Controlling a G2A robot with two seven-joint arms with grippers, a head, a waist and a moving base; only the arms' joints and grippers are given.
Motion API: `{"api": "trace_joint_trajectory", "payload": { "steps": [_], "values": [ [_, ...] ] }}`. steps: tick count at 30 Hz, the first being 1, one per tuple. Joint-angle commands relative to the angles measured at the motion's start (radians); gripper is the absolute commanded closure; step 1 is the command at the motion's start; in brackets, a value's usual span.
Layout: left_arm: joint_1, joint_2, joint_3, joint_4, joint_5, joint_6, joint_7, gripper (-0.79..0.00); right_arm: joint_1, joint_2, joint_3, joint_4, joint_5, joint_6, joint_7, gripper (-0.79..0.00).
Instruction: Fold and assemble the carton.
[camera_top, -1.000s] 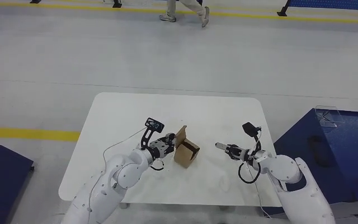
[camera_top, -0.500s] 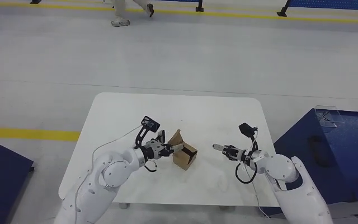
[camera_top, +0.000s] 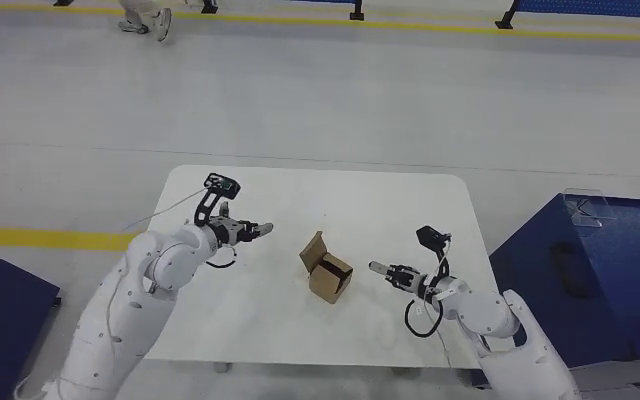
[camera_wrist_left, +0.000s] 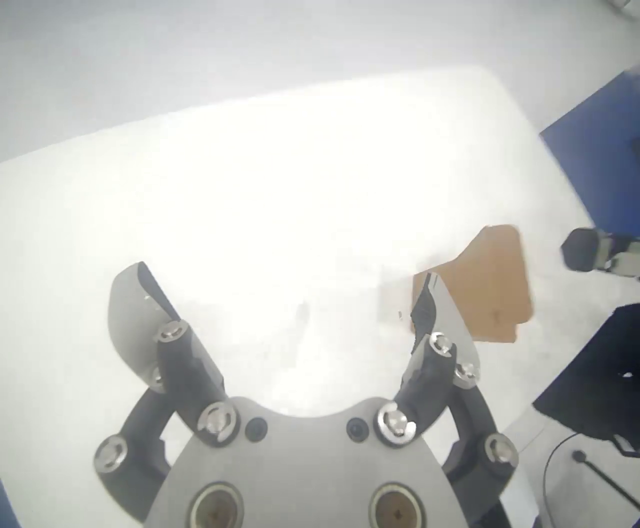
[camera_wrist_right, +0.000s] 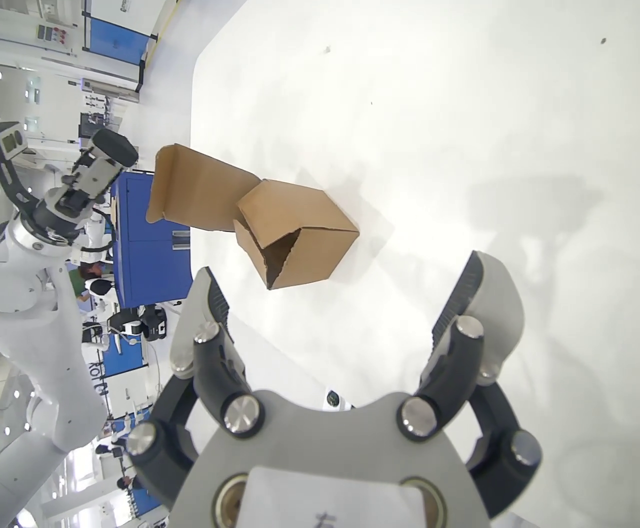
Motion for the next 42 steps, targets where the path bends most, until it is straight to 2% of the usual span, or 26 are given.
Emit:
{"api": "trace_joint_trajectory", "payload": {
  "steps": [1, 6, 12, 20, 29, 39, 42],
  "values": [
    [-0.034, -0.016, 0.073, 0.047, 0.029, -0.032, 0.003, -0.785, -0.010, -0.004, -0.015, -0.007, -0.013, 0.029, -0.053, -0.785],
    [-0.090, -0.047, 0.167, 0.121, 0.017, -0.086, 0.001, -0.785, -0.015, -0.011, -0.029, 0.001, -0.028, 0.100, -0.116, -0.785],
    [-0.130, -0.071, 0.221, 0.168, -0.013, -0.140, -0.007, -0.785, -0.026, -0.009, -0.010, 0.002, -0.057, 0.129, -0.125, -0.785],
    [-0.133, -0.078, 0.223, 0.156, -0.068, -0.222, -0.024, -0.785, -0.038, -0.008, 0.000, -0.007, -0.072, 0.133, -0.132, -0.785],
    [-0.127, -0.087, 0.246, 0.137, -0.059, -0.249, -0.001, -0.785, -0.038, -0.008, 0.000, -0.007, -0.072, 0.133, -0.132, -0.785],
    [-0.158, -0.113, 0.299, 0.177, -0.031, -0.254, 0.015, -0.785, -0.042, -0.009, -0.002, -0.003, -0.073, 0.127, -0.134, -0.785],
    [-0.161, -0.115, 0.295, 0.181, -0.028, -0.256, 0.019, -0.785, -0.032, -0.008, -0.028, 0.029, -0.144, 0.131, -0.122, -0.785]
  ]
}}
